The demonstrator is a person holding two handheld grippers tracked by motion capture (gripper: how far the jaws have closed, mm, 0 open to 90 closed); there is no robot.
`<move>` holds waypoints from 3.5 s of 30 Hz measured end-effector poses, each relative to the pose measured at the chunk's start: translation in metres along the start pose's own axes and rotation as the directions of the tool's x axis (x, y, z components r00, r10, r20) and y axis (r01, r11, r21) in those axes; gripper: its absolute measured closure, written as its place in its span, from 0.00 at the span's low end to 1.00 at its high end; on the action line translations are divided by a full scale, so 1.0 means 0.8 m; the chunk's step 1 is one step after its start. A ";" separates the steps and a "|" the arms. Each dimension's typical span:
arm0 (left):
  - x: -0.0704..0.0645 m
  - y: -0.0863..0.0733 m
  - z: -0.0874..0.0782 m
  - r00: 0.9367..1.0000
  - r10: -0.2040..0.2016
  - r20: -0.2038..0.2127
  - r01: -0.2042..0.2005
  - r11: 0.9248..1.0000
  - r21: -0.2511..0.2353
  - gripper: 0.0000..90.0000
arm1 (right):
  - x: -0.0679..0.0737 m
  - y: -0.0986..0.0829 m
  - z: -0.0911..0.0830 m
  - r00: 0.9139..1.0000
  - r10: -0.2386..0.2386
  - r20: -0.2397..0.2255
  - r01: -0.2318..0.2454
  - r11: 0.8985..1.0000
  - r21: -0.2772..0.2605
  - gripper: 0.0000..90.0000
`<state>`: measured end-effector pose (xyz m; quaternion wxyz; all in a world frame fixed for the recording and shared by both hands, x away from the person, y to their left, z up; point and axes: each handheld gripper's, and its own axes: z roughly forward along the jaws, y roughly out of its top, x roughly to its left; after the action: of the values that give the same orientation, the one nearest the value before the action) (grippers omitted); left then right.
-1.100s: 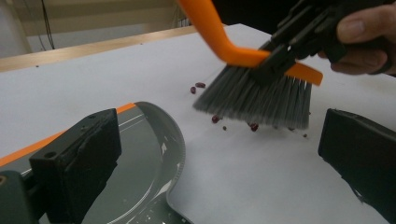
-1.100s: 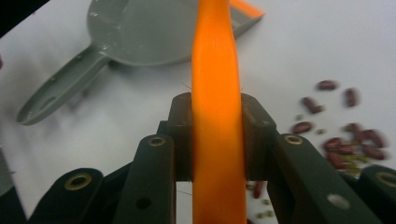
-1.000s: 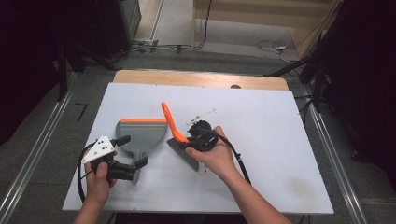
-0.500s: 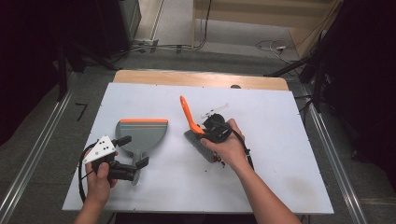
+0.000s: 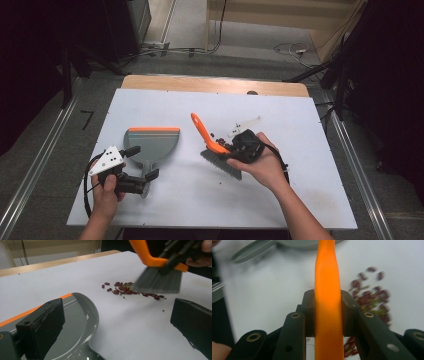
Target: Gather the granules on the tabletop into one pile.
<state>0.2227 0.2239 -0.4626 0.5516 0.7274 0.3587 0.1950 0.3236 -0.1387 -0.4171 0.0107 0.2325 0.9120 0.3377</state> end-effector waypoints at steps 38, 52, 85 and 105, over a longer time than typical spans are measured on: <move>-0.005 0.000 0.005 1.000 0.006 0.012 -0.007 1.000 0.007 0.00 | -0.092 -0.007 0.025 0.982 -0.188 0.012 0.187 0.981 0.053 0.76; -0.003 -0.001 0.007 1.000 0.006 0.013 -0.006 1.000 0.014 0.00 | -0.084 0.005 0.011 0.985 -0.169 0.039 0.168 0.986 0.017 0.76; -0.008 0.001 0.006 1.000 0.014 0.019 -0.015 1.000 0.012 0.00 | -0.078 0.020 0.084 0.773 0.584 0.247 -0.548 0.811 -0.204 0.74; -0.009 0.001 0.007 1.000 0.014 0.017 -0.014 1.000 0.013 0.00 | -0.088 -0.023 0.045 0.725 0.626 0.287 -0.579 0.780 -0.238 0.74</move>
<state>0.2220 0.2147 -0.4629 0.5486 0.7350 0.3502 0.1904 0.3853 -0.1592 -0.4657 0.0779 0.5714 0.7452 0.3350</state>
